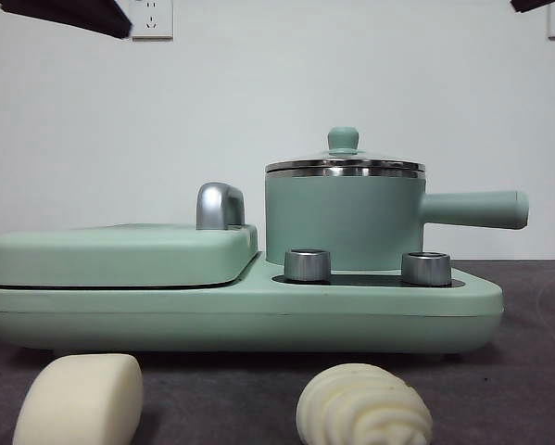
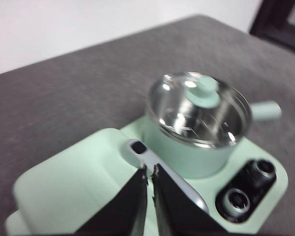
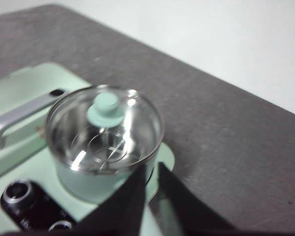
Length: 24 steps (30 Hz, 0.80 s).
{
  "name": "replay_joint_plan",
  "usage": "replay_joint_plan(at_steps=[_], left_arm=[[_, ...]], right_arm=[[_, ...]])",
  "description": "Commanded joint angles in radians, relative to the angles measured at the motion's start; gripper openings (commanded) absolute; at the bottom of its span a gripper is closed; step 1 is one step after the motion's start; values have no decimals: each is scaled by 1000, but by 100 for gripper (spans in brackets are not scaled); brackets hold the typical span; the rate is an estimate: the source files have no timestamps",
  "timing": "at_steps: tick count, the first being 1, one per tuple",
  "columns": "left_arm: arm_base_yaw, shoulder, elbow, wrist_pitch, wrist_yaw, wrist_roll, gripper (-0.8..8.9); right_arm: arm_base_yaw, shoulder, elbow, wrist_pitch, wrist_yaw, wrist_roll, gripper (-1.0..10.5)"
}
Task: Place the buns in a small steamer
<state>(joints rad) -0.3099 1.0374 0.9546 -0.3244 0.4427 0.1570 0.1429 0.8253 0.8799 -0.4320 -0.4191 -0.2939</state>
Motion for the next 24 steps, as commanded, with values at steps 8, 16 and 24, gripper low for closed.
replay_joint_plan(at_steps=[8, 16, 24], left_arm=[[-55, 16, 26, 17, 4, 78, 308], [-132, 72, 26, 159, 3, 78, 308], [-240, 254, 27, 452, -26, 31, 307]], right_arm=[[26, 3, 18, -40, 0, -61, 265], [25, 3, 18, -40, 0, -54, 264], [25, 3, 18, -32, 0, -54, 264]])
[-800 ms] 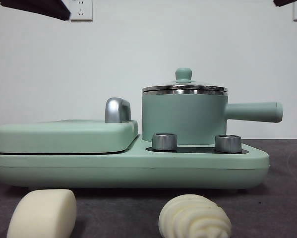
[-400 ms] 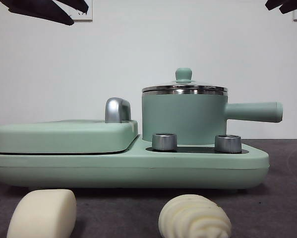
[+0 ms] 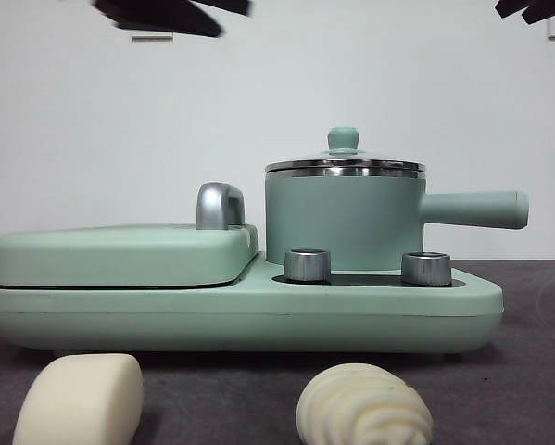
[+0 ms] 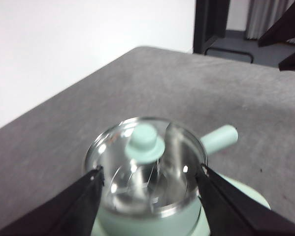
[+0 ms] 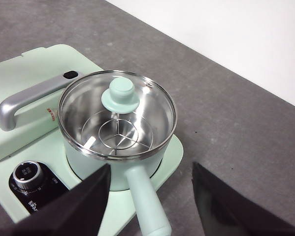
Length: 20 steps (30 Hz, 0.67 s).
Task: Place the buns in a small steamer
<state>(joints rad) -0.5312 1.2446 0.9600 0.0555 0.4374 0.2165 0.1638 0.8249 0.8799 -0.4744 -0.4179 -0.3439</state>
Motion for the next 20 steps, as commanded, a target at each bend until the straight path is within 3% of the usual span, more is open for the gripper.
replay_joint_plan(at_steps=[1, 6, 20], left_arm=[[-27, 71, 23, 107, -30, -43, 307], [-60, 209, 87, 209, -45, -92, 307], [-93, 509, 309, 207, -45, -90, 307]], right_arm=[[4, 3, 18, 10, -1, -4, 264], [4, 3, 18, 10, -1, -4, 264], [4, 3, 18, 9, -1, -3, 264]])
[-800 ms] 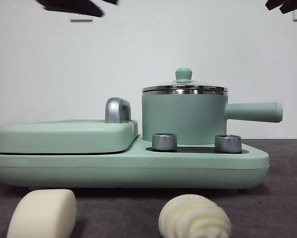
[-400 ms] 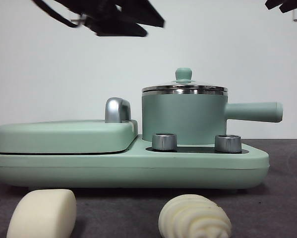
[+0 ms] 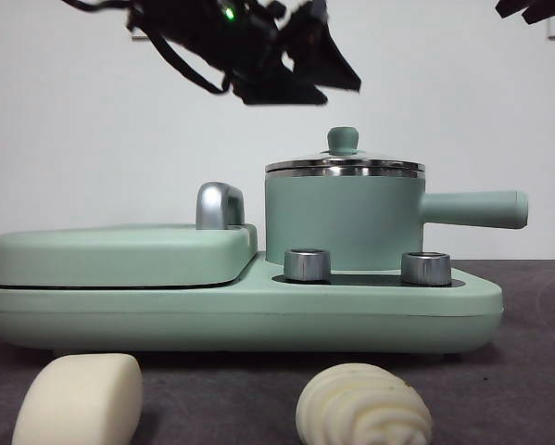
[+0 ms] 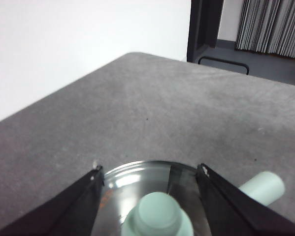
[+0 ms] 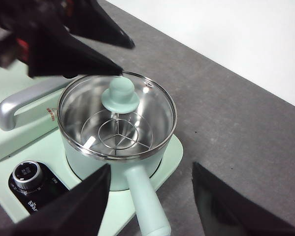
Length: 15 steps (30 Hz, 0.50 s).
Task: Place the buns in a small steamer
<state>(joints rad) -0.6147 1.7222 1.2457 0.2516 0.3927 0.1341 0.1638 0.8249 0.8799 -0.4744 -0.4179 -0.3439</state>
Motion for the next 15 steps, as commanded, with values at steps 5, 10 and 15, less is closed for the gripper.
replay_joint_plan(at_steps=[5, 10, 15], left_arm=[[-10, 71, 23, 13, -1, 7, 307], [-12, 95, 23, 28, -1, 14, 307], [-15, 104, 23, 29, -1, 14, 307]], right_arm=[[4, 4, 18, 9, -1, 0, 264], [4, 4, 18, 9, -1, 4, 264], [4, 4, 18, 9, -1, 4, 264]])
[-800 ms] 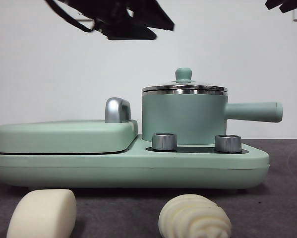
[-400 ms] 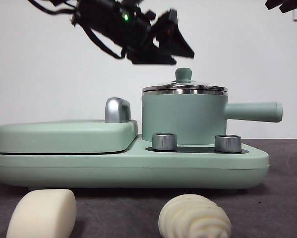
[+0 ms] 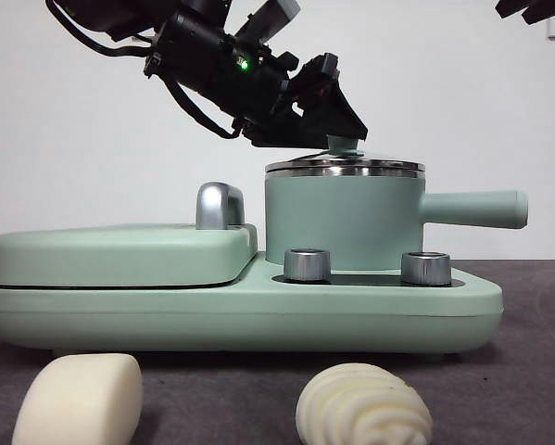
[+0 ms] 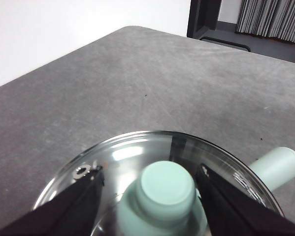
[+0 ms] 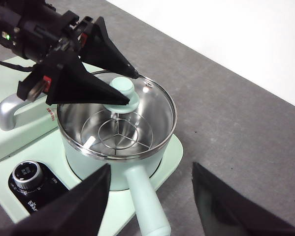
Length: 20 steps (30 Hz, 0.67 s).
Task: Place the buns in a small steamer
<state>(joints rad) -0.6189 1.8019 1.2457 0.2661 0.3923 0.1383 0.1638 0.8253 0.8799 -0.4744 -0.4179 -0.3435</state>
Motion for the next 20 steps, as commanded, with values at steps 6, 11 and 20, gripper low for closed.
replay_joint_plan(at_steps=[6, 11, 20], left_arm=[[-14, 37, 23, 12, 0, 10, 303], [-17, 43, 23, 11, 0, 10, 302], [-17, 43, 23, 12, 0, 10, 14]], right_arm=[[4, 4, 18, 9, -1, 3, 264], [4, 4, 18, 9, -1, 3, 264], [4, 4, 18, 8, -1, 3, 264]])
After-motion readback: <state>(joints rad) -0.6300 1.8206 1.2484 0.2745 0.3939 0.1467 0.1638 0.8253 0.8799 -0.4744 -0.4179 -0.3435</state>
